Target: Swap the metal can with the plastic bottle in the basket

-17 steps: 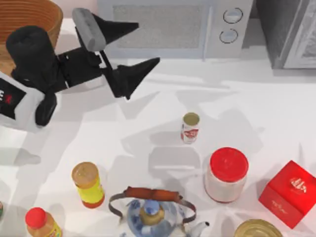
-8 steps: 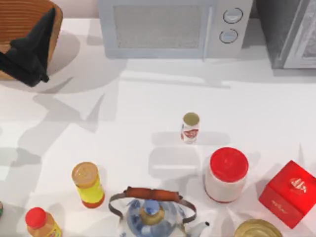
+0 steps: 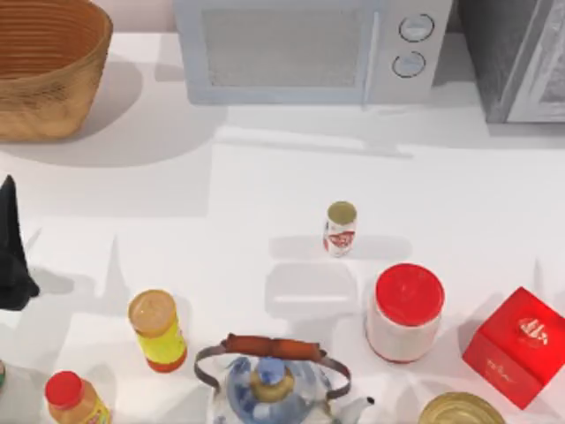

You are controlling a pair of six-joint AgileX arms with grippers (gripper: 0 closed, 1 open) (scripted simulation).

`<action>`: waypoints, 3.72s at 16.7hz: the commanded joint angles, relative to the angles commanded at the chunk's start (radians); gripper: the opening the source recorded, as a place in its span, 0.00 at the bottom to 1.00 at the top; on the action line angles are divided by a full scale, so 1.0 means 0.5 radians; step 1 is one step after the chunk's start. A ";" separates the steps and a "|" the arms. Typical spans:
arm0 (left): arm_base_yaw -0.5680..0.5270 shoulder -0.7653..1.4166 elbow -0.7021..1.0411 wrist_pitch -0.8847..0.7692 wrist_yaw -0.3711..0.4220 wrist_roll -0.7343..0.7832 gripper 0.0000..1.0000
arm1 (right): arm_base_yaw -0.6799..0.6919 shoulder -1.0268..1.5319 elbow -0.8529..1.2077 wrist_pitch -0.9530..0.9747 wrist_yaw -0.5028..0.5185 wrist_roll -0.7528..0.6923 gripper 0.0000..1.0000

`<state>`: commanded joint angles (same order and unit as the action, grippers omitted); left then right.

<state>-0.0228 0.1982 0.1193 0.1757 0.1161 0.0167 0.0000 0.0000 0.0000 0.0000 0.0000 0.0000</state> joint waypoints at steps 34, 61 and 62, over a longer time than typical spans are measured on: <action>0.867 1.890 -0.059 0.888 0.569 0.366 1.00 | 0.000 0.000 0.000 0.000 0.000 0.000 1.00; 0.771 3.061 0.299 1.701 0.492 0.310 1.00 | 0.000 0.000 0.000 0.000 0.000 0.000 1.00; 0.771 3.061 0.299 1.701 0.492 0.310 1.00 | 0.000 0.000 0.000 0.000 0.000 0.000 1.00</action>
<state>0.3629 1.7289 0.2689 1.0261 0.3622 0.1719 0.0000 0.0000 0.0000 0.0000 0.0000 0.0000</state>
